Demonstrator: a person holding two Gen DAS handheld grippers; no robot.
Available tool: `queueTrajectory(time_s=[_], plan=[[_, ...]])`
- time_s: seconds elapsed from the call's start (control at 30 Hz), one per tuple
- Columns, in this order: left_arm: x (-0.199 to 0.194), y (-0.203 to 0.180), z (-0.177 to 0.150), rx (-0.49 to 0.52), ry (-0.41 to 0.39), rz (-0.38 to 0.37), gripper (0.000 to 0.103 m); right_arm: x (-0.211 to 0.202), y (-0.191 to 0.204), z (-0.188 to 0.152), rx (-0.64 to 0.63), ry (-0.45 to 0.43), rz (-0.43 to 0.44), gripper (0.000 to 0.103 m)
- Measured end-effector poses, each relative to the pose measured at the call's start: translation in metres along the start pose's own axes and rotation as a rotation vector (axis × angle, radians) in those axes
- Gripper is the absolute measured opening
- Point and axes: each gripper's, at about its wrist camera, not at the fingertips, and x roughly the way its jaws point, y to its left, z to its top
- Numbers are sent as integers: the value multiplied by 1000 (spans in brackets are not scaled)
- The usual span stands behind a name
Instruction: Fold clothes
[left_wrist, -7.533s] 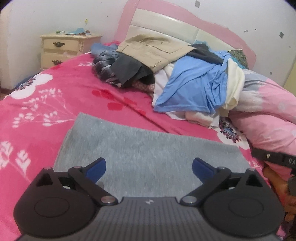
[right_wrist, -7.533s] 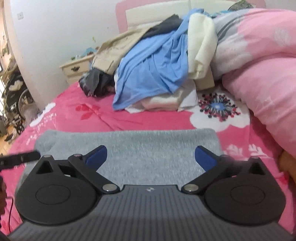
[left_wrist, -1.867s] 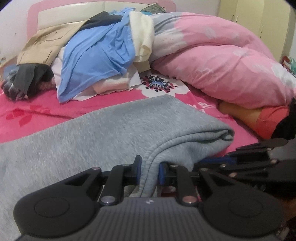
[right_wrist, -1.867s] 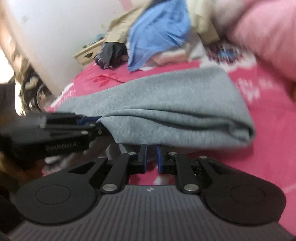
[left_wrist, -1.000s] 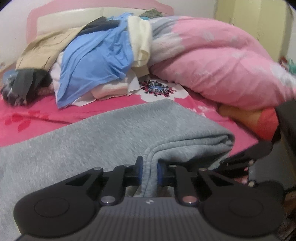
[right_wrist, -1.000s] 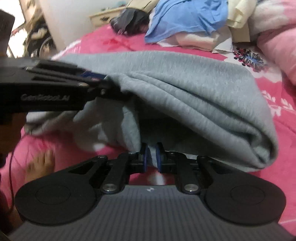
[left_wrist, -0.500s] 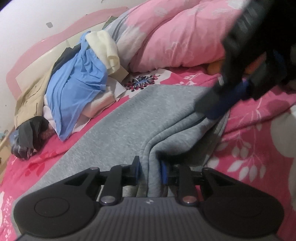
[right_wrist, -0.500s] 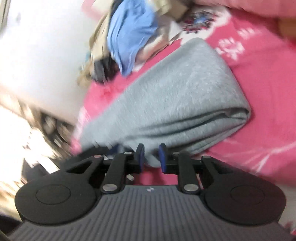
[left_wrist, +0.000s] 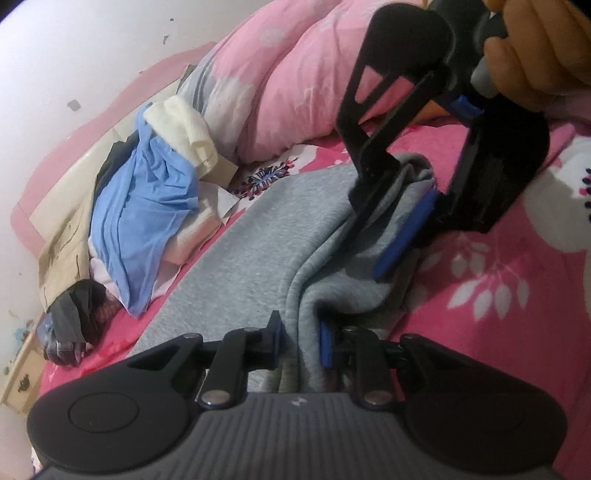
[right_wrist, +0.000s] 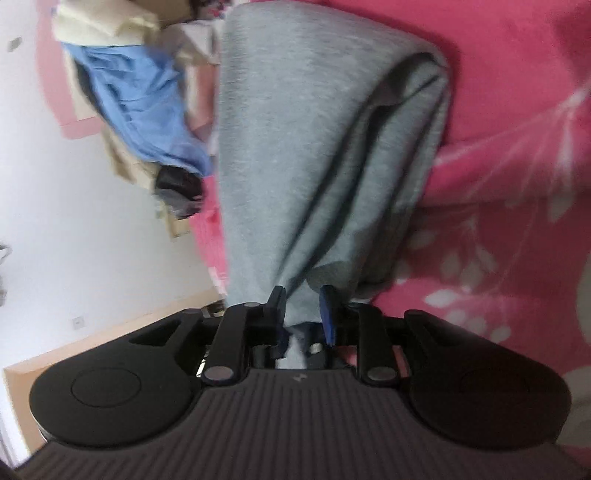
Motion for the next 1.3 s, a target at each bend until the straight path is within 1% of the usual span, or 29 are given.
queueTrajectory(time_s=[0.03, 0.1, 0.13, 0.2, 0.3, 0.4, 0.5, 0.63, 0.87, 1.03, 1.17, 1.3], plan=[[0, 0, 0, 3, -2, 0, 22, 1, -3, 0, 24, 2, -12, 23], [-1, 0, 0, 5, -10, 3, 22, -1, -7, -3, 62, 9, -32, 28], [-2, 0, -1, 7, -13, 3, 22, -2, -8, -3, 72, 9, -37, 33], [-3, -2, -1, 17, -15, 5, 22, -2, -8, -1, 70, -4, -42, 34], [-4, -3, -1, 29, -17, 9, 22, 1, -6, 3, 65, -19, -45, 33], [-4, -3, -2, 31, -19, 11, 22, 3, -2, 5, 53, -7, -75, 33], [-5, -4, -2, 35, -21, 12, 22, -8, 5, 0, 16, -8, -93, 33], [-6, -6, -2, 43, -23, 16, 22, -14, 16, 1, -20, -20, -64, 33], [-8, -5, -1, 22, -19, 12, 22, 12, -1, 10, 49, 4, -88, 33], [-2, 0, 0, 11, -8, 14, 22, 17, -6, 12, 52, 2, -71, 33], [-1, 5, 2, -41, 5, 5, 22, 16, -6, 10, 34, -1, -61, 29], [-1, 2, 2, -25, 5, 10, 21, 20, -8, 12, 37, -9, -47, 24]])
